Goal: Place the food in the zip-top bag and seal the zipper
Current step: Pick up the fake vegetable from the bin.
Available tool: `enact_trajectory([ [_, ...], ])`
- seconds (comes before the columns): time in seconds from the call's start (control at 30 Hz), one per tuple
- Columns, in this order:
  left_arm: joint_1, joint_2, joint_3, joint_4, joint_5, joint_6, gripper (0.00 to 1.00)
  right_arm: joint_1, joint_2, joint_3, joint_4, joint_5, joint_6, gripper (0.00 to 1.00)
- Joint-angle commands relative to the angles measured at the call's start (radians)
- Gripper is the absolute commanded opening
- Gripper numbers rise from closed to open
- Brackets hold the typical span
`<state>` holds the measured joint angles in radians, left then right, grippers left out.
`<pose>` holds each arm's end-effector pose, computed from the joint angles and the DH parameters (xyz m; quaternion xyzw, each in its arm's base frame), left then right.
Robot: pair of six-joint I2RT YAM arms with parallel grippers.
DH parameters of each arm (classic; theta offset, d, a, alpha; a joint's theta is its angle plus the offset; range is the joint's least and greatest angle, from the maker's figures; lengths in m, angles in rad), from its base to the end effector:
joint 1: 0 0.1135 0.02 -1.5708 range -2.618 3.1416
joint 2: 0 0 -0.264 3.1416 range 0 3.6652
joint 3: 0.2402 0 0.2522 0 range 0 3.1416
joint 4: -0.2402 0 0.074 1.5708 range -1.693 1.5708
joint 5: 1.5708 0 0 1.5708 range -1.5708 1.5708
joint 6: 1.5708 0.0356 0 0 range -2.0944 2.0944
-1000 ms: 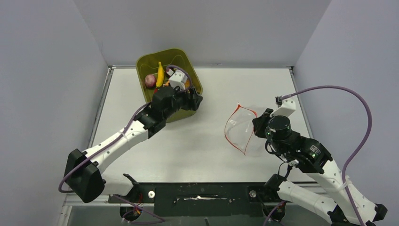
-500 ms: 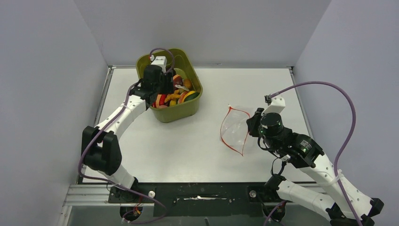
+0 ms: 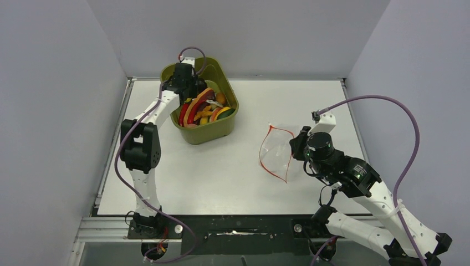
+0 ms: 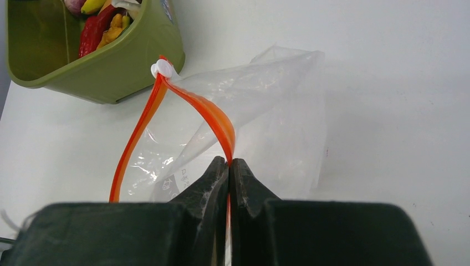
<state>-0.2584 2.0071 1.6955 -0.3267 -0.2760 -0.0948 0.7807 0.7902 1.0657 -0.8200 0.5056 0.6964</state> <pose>0.4569 -0.1107 0.2703 0.0107 0.8869 0.0427 0.4599 0.1141 0.0888 0.3710 0.0871 0.8479 0.1589 0.4982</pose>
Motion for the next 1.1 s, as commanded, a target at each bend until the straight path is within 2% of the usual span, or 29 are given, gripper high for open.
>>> enact_trajectory([
  [0.0, 0.022, 0.072, 0.132, -0.024, -0.072, 0.047, 0.49, 0.008, 0.007, 0.034, 0.026, 0.016, 0.019, 0.00],
  [0.33, 0.037, 0.238, 0.332, -0.076, -0.188, 0.130, 0.59, 0.010, 0.006, 0.066, -0.011, 0.030, 0.032, 0.00],
  [0.87, 0.063, 0.335, 0.376, -0.109, -0.140, 0.131, 0.66, 0.011, -0.020, 0.058, 0.012, 0.034, 0.013, 0.00],
  [1.07, 0.065, 0.386, 0.420, -0.110, -0.179, 0.137, 0.67, 0.011, -0.031, 0.040, 0.021, 0.016, 0.014, 0.00],
])
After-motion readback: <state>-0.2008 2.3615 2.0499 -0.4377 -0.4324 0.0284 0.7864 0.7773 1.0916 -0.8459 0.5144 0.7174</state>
